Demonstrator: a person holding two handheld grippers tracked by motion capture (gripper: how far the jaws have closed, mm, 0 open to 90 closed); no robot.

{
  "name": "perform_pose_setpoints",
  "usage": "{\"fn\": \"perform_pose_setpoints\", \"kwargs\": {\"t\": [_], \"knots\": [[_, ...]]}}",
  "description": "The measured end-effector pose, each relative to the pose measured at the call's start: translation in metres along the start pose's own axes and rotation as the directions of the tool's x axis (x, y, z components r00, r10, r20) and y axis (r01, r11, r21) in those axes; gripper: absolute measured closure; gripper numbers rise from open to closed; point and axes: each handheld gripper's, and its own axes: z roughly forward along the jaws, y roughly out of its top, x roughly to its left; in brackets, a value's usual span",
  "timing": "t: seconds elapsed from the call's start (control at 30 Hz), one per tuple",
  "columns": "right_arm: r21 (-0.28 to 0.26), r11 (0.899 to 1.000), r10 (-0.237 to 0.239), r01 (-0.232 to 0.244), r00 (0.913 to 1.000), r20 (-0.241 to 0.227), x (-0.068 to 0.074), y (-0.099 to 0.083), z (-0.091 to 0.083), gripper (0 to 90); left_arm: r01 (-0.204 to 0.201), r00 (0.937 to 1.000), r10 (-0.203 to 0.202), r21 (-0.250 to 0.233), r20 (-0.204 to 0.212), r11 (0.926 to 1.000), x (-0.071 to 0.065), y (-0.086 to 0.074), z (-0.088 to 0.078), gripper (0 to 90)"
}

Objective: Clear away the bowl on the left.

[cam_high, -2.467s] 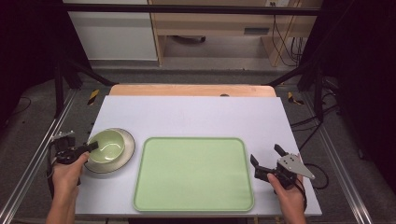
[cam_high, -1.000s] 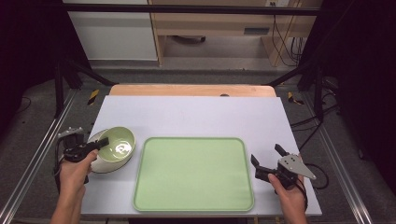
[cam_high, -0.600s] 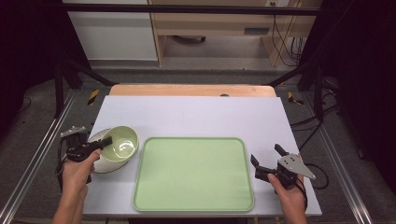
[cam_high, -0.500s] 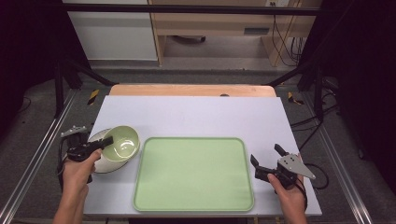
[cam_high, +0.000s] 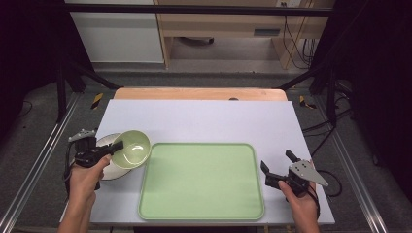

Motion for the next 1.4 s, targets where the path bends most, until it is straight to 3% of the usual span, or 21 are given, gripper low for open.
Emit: {"fn": "perform_pose_setpoints", "kwargs": {"t": [0.67, 1.4], "knots": [[-0.002, 1.000, -0.001, 0.001, 1.0000, 0.003, -0.002, 0.000, -0.001, 3.6, -0.052, 0.9972, 0.050, 0.026, 0.055, 0.9983, -0.027, 0.000, 0.012, 82.4], [-0.009, 1.000, 0.006, -0.006, 0.9998, 0.019, -0.005, 0.001, -0.005, 3.6, -0.089, 0.9876, 0.079, 0.072, 0.136, 0.9934, -0.056, -0.003, 0.027, 82.5]]}}
